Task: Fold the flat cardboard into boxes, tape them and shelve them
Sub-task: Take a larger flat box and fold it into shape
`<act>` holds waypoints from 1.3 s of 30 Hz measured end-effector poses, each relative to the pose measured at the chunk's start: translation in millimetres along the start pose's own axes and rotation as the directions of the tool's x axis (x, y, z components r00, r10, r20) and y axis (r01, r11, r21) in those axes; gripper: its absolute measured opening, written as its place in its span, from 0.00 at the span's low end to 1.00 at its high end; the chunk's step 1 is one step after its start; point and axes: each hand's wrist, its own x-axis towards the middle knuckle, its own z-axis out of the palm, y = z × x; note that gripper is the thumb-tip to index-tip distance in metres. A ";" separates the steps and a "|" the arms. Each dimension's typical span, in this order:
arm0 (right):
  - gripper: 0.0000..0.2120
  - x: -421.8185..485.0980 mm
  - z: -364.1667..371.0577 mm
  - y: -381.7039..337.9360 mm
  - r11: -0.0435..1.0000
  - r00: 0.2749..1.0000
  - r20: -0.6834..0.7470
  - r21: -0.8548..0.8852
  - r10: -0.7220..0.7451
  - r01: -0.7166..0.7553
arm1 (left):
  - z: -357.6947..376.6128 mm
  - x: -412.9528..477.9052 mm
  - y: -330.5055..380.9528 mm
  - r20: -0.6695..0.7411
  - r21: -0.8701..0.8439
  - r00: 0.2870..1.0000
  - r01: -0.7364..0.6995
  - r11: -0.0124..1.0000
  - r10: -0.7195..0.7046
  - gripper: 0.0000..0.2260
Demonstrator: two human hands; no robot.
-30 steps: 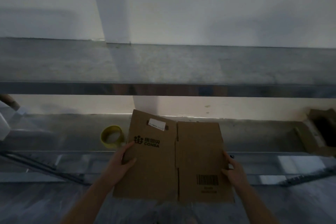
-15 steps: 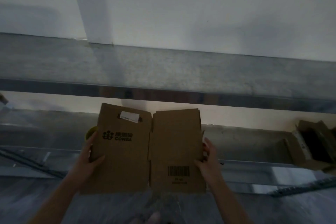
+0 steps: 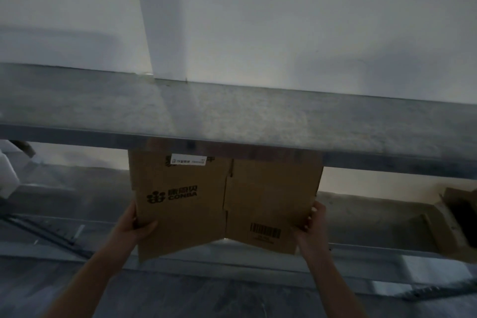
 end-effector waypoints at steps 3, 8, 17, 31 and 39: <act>0.30 6.8 11.7 -2.2 0.999 0.999 -0.020 -0.028 -0.040 0.040 | -6.8 0.8 4.1 0.018 0.000 1.000 0.010 1.000 -0.010 0.25; 0.24 16.8 14.6 -1.0 0.997 1.000 0.018 -0.072 0.015 -0.014 | 2.2 7.2 0.8 -0.005 -0.068 0.999 0.042 0.997 -0.042 0.23; 0.29 17.7 -40.8 9.4 0.988 0.997 -0.079 -0.152 -0.010 -0.002 | 57.0 10.6 1.3 0.049 0.002 0.998 0.025 1.000 -0.025 0.18; 0.36 30.1 -54.2 12.0 1.000 0.998 -0.062 0.017 0.015 -0.013 | 92.4 16.3 15.4 -0.019 -0.163 0.999 0.027 0.986 -0.031 0.17; 0.39 24.6 -62.3 -2.3 1.000 0.999 -0.039 -0.004 0.028 -0.028 | 86.9 15.7 18.4 0.003 -0.203 0.999 0.036 0.979 -0.036 0.14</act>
